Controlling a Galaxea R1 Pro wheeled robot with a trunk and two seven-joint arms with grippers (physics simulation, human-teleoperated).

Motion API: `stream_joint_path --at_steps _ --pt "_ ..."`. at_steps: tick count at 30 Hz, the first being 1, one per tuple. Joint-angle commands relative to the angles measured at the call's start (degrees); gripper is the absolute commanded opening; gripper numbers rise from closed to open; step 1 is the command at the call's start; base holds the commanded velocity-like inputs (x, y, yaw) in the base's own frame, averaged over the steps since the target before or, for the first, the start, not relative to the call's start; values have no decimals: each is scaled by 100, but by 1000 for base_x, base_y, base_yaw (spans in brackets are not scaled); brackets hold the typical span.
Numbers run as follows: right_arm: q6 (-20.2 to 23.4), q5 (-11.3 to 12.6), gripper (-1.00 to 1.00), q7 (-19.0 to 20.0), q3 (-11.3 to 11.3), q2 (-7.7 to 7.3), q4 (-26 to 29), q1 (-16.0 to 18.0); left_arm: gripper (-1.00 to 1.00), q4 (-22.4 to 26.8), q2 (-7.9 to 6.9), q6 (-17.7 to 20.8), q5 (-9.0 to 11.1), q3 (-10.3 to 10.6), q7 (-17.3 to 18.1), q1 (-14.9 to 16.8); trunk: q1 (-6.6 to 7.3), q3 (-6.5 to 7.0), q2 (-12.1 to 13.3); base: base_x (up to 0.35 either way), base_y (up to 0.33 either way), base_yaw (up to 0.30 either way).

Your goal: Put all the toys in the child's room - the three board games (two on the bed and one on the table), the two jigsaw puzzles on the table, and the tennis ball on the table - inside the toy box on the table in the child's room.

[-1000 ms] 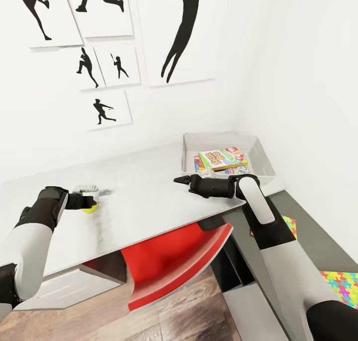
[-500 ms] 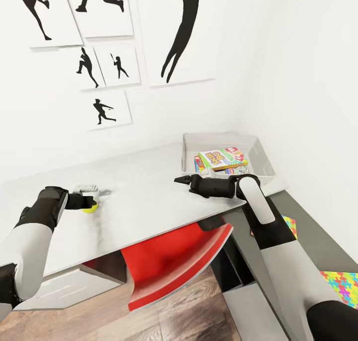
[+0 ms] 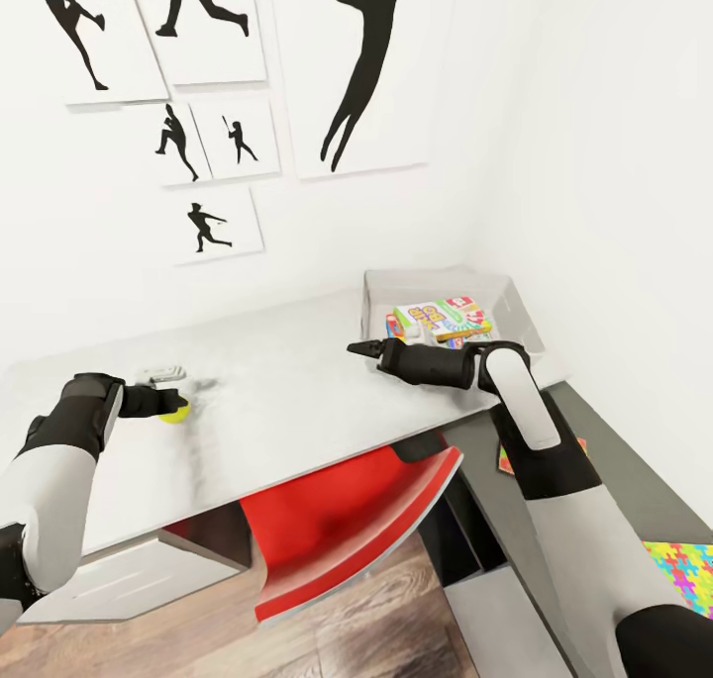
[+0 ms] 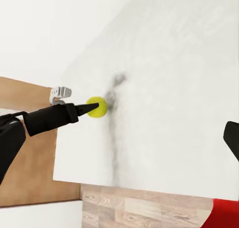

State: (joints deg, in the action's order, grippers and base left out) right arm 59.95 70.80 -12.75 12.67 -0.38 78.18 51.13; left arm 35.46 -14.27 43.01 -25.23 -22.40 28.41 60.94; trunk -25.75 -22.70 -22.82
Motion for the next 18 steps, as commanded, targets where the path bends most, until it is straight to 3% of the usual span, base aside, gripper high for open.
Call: stream_joint_path --at_steps 1,8,18 --pt "5 55 100 -59 2 -18 117 -44 -100 18 -11 17 -60 -73 170 5 -4 0 -10 0 0 -71" --pt "5 56 100 -55 -24 -38 367 -247 -100 39 -207 44 -61 -146 938 5 -4 65 -10 0 0 -87" --pt "5 57 100 -53 -113 -41 660 -486 -100 40 -548 57 -61 -159 1657 5 -4 158 -10 -12 41 -109"
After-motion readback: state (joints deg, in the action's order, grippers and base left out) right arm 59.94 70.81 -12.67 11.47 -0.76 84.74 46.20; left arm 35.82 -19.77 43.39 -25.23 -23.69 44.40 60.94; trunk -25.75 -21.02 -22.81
